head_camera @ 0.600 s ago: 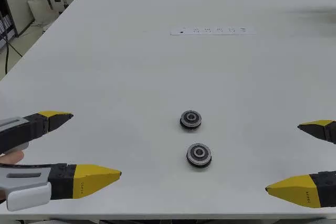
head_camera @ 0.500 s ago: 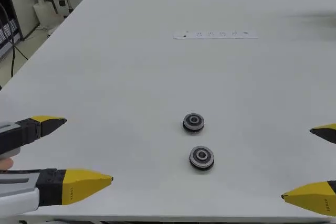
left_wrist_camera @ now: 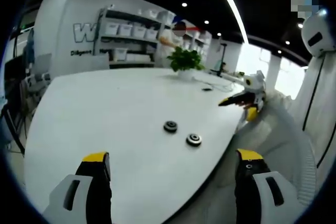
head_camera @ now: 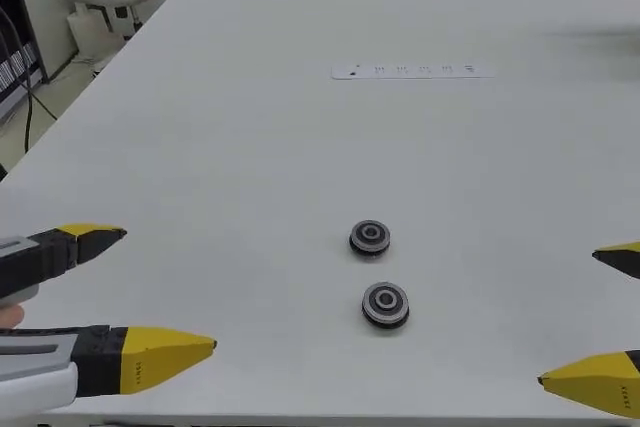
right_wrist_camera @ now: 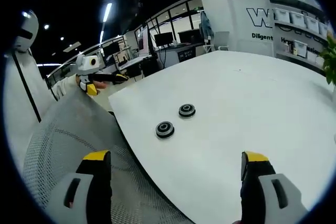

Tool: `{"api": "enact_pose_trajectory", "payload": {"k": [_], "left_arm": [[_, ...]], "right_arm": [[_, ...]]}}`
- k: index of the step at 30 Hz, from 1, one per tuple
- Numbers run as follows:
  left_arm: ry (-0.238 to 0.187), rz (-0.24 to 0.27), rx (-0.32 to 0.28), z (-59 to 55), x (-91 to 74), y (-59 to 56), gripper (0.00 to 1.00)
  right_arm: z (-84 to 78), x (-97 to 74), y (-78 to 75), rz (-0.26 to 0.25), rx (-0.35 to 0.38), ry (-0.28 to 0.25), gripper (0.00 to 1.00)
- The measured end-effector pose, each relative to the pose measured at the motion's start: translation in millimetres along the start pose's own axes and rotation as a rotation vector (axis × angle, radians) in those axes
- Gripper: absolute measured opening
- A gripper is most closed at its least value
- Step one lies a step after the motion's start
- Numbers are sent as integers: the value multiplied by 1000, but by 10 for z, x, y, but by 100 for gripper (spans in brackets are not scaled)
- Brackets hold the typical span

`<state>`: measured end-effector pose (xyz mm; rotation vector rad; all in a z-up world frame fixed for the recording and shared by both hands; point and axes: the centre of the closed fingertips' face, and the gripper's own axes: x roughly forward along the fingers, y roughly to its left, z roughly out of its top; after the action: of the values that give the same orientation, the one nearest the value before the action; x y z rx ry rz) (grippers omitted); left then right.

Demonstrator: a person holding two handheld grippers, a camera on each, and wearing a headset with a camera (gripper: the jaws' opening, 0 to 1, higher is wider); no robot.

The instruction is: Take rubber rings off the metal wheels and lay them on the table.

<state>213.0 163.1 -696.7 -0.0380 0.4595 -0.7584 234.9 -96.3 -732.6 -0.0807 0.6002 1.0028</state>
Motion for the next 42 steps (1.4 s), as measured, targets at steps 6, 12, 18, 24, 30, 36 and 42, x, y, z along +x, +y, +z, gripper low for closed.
{"api": "enact_pose_trajectory", "payload": {"k": [6,12,18,24,30,36,42], "left_arm": [[1,-2,2,10,-6,-13,100],[-4,2,9,42,-7,3,100],[-2,5,11,32,-9,14,100],[-6,2,20,50,-8,5,100],[-7,1,25,62,-8,15,100],[-5,0,30,62,-3,25,100],[-8,2,23,38,4,60,100]], "right_arm": [[-4,-5,-8,-3,2,-3,100],[-9,-10,-18,-6,8,-8,100],[-19,-18,-34,-10,11,-9,100],[-11,-18,-59,-13,14,-14,100],[-15,-13,-71,-13,16,-16,100],[-23,-10,-69,-13,20,-17,100],[-23,0,-62,-10,22,-18,100]]}}
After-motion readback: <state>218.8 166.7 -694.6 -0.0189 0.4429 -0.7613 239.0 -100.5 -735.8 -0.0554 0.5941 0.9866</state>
